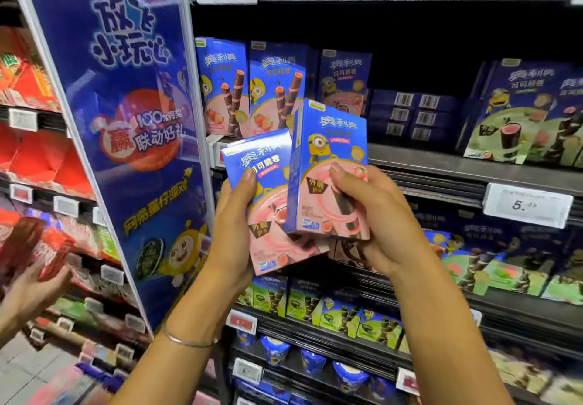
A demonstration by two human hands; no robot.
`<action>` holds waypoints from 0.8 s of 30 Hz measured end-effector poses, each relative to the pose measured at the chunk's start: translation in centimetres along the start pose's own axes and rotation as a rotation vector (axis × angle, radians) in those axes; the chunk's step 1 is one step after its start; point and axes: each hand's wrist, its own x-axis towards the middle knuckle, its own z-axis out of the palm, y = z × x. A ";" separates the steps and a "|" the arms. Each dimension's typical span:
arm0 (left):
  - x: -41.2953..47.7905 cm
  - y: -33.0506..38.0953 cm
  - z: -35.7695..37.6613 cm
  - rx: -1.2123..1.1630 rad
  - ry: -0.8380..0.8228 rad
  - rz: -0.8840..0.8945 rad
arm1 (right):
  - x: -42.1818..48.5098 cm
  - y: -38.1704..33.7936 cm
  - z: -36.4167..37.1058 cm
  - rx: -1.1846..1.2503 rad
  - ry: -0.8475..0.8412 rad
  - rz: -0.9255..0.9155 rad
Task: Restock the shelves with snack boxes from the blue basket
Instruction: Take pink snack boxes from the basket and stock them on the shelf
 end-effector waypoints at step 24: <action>1.5 2.5 0.6 0.025 -0.045 0.065 | 13.3 -5.6 -3.9 -0.394 0.292 -0.290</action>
